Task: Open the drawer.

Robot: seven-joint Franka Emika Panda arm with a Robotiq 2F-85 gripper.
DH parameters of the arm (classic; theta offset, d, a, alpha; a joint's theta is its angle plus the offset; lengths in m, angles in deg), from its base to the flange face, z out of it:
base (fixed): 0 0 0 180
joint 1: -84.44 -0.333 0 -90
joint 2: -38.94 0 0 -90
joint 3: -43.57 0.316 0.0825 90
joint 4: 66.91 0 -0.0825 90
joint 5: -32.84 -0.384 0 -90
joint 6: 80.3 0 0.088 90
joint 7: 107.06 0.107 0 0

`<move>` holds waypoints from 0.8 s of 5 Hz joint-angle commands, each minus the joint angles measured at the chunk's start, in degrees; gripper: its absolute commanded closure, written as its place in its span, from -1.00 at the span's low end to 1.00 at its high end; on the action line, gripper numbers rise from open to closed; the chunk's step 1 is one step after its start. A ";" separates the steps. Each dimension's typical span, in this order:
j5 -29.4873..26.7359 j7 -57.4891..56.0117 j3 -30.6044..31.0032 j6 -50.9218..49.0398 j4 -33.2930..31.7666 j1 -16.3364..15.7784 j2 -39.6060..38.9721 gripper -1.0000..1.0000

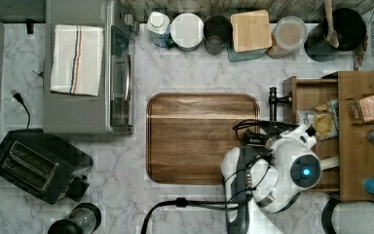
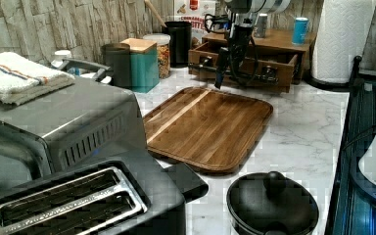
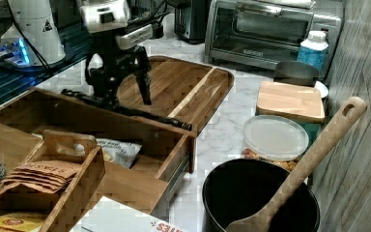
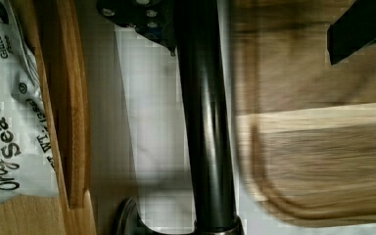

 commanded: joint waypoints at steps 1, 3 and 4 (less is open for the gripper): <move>8.07 26.22 7.21 0.94 -3.14 -19.67 2.90 -1.00; 1.78 23.52 11.63 -1.10 -2.11 -16.63 3.50 -1.00; 1.86 23.57 11.95 -1.10 -2.09 -16.29 3.50 -1.00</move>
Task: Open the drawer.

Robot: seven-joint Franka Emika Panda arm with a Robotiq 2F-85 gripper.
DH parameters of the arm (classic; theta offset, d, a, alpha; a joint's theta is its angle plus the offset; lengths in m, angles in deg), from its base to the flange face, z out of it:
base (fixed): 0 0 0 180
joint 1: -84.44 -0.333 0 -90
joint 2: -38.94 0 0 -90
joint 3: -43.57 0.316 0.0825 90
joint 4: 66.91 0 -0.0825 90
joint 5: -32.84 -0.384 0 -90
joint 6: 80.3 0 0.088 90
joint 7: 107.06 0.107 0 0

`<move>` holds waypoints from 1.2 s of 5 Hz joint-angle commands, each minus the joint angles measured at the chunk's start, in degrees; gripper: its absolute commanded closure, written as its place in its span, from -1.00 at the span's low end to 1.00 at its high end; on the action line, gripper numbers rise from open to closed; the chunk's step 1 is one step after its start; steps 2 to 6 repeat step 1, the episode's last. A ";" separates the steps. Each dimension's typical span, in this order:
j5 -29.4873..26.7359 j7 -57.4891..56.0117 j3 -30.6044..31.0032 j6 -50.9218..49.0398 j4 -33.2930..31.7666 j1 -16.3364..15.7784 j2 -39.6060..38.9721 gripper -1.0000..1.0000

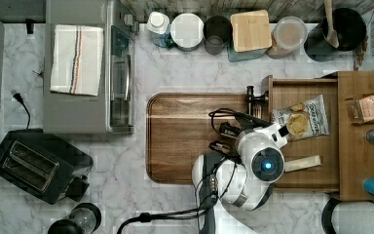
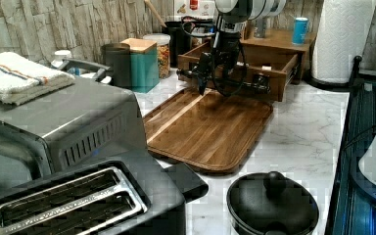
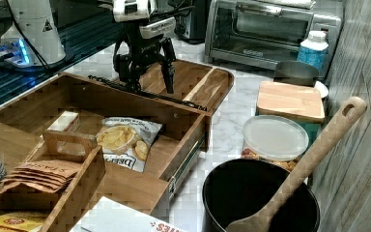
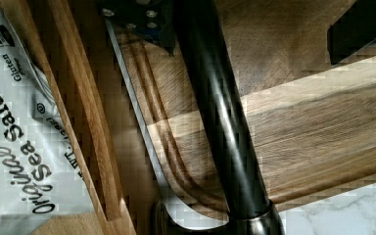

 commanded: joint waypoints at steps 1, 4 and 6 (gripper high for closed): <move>-3.20 -0.70 11.85 -3.63 0.13 -8.75 2.39 -1.00; -3.20 -0.70 11.85 -3.63 0.13 -8.75 2.39 -1.00; -3.20 -0.70 11.85 -3.63 0.13 -8.75 2.39 -1.00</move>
